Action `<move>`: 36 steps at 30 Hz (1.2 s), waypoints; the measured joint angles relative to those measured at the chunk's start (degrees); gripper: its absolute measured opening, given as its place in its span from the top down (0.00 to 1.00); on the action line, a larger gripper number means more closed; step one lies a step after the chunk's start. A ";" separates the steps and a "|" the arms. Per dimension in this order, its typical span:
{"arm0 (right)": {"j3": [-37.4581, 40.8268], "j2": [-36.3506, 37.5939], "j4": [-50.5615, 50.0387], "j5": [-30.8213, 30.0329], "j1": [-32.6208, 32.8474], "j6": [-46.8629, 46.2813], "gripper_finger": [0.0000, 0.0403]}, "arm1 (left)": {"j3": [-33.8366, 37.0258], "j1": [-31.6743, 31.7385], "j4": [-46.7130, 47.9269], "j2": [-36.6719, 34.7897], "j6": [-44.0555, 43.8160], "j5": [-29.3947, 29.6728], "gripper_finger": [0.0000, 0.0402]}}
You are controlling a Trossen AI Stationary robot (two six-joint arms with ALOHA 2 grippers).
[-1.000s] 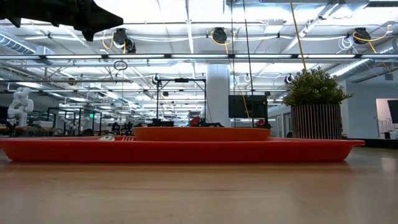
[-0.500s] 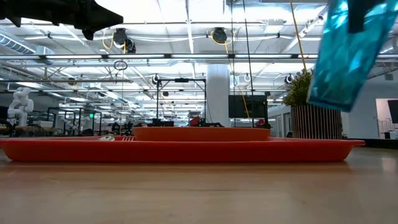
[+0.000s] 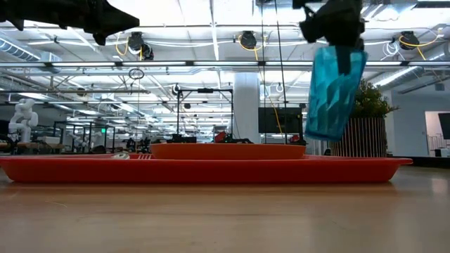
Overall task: Pick and place plate/cup/fork/spoon on tray
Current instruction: Put the blue cup on the orange serving tray
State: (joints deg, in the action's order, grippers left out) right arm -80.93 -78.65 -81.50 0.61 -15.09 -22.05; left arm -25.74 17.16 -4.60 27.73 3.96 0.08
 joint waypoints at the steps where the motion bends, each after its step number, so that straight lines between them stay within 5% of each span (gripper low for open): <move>1: 0.00 -0.69 0.43 0.60 -1.72 1.88 1.00 | 0.00 0.01 -0.02 0.02 0.00 0.00 0.94; 19: -18.69 -21.54 -1.84 1.19 -12.19 20.40 1.00 | 0.00 0.00 0.14 0.02 1.43 0.02 0.94; 36: -19.43 -26.56 0.41 3.53 -14.60 23.01 1.00 | 0.00 -0.02 0.20 0.02 1.65 0.02 0.94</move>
State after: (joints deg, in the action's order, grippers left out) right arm -100.36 -105.21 -81.08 4.15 -29.69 0.96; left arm -25.74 17.15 -4.40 27.75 5.61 0.10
